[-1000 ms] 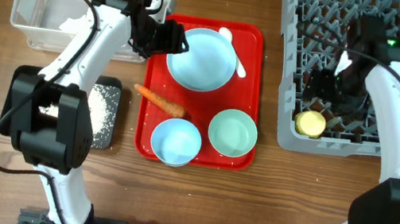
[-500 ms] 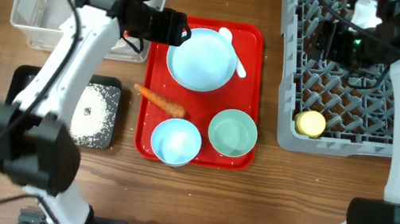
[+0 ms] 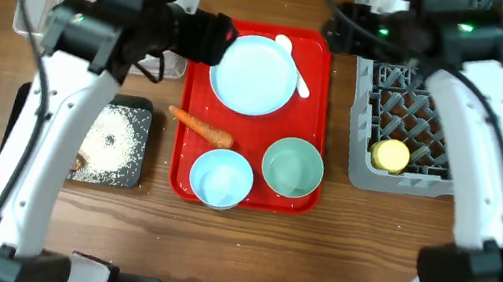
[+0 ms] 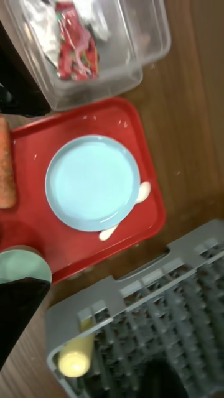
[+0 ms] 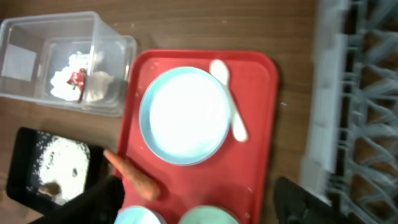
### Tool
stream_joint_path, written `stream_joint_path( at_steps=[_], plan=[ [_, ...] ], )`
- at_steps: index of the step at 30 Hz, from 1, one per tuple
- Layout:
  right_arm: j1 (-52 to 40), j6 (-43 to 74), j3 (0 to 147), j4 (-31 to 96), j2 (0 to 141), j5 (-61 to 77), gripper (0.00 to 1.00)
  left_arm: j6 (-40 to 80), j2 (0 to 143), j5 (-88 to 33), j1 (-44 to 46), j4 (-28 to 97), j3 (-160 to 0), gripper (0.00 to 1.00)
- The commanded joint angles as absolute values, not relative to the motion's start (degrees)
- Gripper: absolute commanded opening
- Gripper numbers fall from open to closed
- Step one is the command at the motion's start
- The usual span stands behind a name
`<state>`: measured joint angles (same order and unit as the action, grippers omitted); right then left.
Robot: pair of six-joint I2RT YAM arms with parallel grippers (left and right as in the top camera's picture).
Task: Sort waste into correct bins and load items into the dishwasher rack
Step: 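Move the right gripper to the light-blue plate and grasp its rim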
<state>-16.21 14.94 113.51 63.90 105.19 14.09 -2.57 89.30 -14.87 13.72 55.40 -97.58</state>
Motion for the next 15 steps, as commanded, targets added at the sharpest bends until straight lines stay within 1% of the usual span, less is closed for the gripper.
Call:
stream_joint_path(
  at_steps=[1,6,8,15],
  plan=[
    [-19.27,21.37,113.93,61.01,113.45,13.56,0.74,3.73,84.07,-11.18,9.8,55.88,-98.7,0.82],
    [-21.39,28.38,113.93,59.02,121.91,12.51,0.6,8.38,82.61,-10.39,3.73,57.8,-98.7,0.83],
    [-21.43,30.11,113.91,59.22,124.77,12.49,0.57,8.67,82.81,-10.35,1.37,59.13,-98.67,0.82],
    [-21.43,32.62,113.89,61.06,133.03,12.49,0.57,8.64,83.37,-10.37,-3.01,62.67,-98.59,0.82]
  ],
)
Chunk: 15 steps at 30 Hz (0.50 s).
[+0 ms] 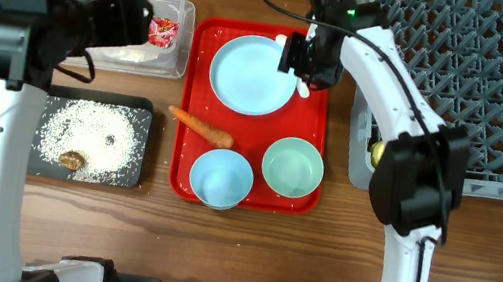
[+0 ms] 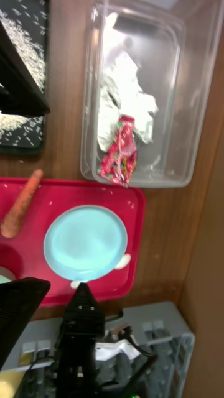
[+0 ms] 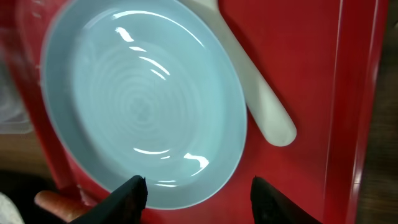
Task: Sort waste into correct bins and load items into the dishwasher rack
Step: 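Move the right gripper to the light-blue plate and grasp its rim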
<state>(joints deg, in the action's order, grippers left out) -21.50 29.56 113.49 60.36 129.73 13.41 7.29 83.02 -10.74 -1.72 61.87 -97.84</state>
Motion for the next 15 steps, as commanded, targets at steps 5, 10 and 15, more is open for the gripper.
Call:
stream_joint_path(
  at_steps=[5,10,15],
  plan=[
    [-21.43,33.63,113.89,60.95,136.79,12.56,0.53,8.62,83.37,-10.37,-3.01,62.87,-98.59,0.82],
    [-21.93,33.65,113.89,60.84,139.04,13.02,0.37,8.62,83.37,-10.37,-3.01,62.87,-98.59,0.83],
    [-22.02,34.48,113.89,60.66,139.2,12.95,0.14,8.58,83.37,-10.35,-3.01,62.83,-98.59,0.89]
  ],
)
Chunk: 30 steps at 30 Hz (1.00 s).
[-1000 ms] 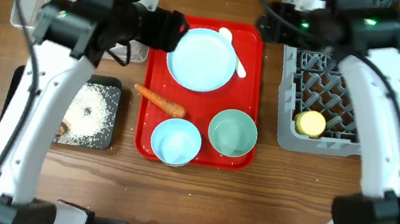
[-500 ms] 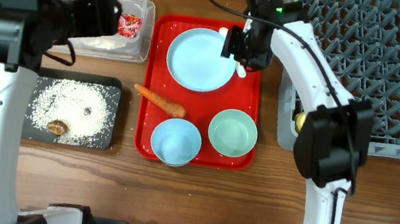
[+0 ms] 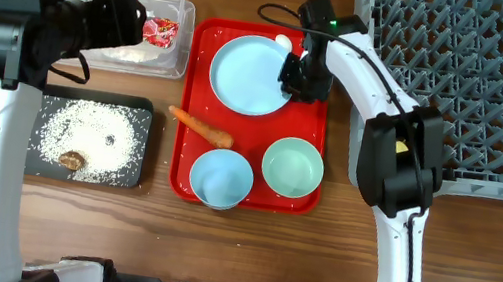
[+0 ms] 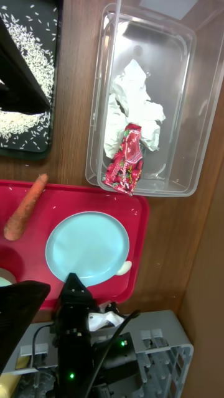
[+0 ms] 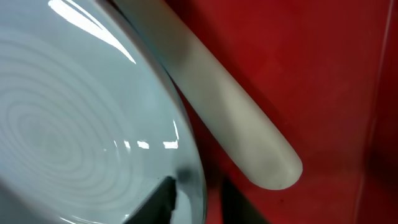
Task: Sort waste into correct bins and load items into the dishwasher rack
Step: 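Move the right gripper to the light-blue plate and grasp its rim, then lift the light-blue plate and stand it upright in the rack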
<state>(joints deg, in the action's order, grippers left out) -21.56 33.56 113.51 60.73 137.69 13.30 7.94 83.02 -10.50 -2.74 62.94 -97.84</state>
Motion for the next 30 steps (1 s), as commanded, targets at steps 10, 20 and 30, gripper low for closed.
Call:
stream_joint_path(
  at_steps=[10,20,30],
  plan=[
    [-21.67,34.11,113.95,59.75,138.8,12.95,0.04,8.58,83.48,-10.35,-3.01,62.43,-98.59,1.0],
    [-19.09,28.16,114.06,59.59,127.28,9.63,0.04,8.6,83.48,-10.37,-3.01,62.43,-98.59,1.0],
    [-15.27,21.37,114.06,60.66,108.44,-7.22,0.04,8.6,83.48,-10.37,-3.01,62.43,-98.59,1.0]
  ],
)
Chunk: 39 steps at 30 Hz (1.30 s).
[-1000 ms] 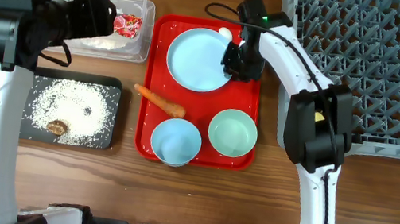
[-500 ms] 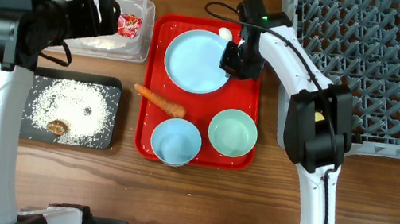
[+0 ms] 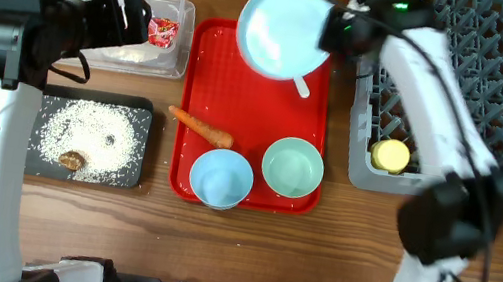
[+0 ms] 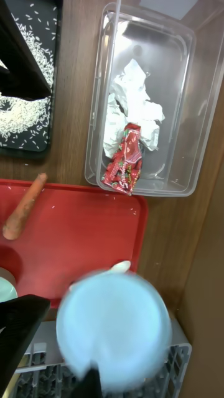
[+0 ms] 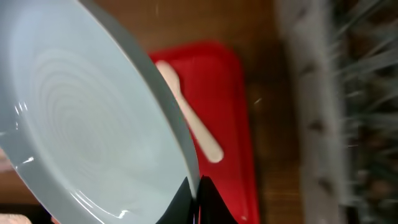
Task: Sort waste into correct bins and load items into the dishwasher rack
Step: 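Lift the light-blue plate and stand it upright in the rack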
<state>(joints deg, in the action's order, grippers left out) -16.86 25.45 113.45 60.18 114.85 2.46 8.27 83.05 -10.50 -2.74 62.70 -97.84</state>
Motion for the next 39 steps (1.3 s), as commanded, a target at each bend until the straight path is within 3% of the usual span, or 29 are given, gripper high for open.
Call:
stream_joint_path(
  at_steps=[1,13,24,39],
  plan=[
    [-14.55,20.69,114.06,60.73,106.89,-9.37,0.04,8.6,83.48,-10.37,-3.01,62.43,-98.59,1.0],
    [-0.38,8.49,113.91,58.37,100.84,-46.78,0.07,8.6,83.48,-10.37,-3.01,62.43,-98.59,1.0],
    [9.98,-7.57,113.89,50.06,105.75,-44.73,0.04,8.6,83.48,-10.37,-3.01,62.43,-98.59,1.0],
    [11.99,-29.3,113.89,39.97,118.43,-43.92,0.04,8.6,83.48,-10.37,-3.01,62.43,-98.59,1.0]
  ],
)
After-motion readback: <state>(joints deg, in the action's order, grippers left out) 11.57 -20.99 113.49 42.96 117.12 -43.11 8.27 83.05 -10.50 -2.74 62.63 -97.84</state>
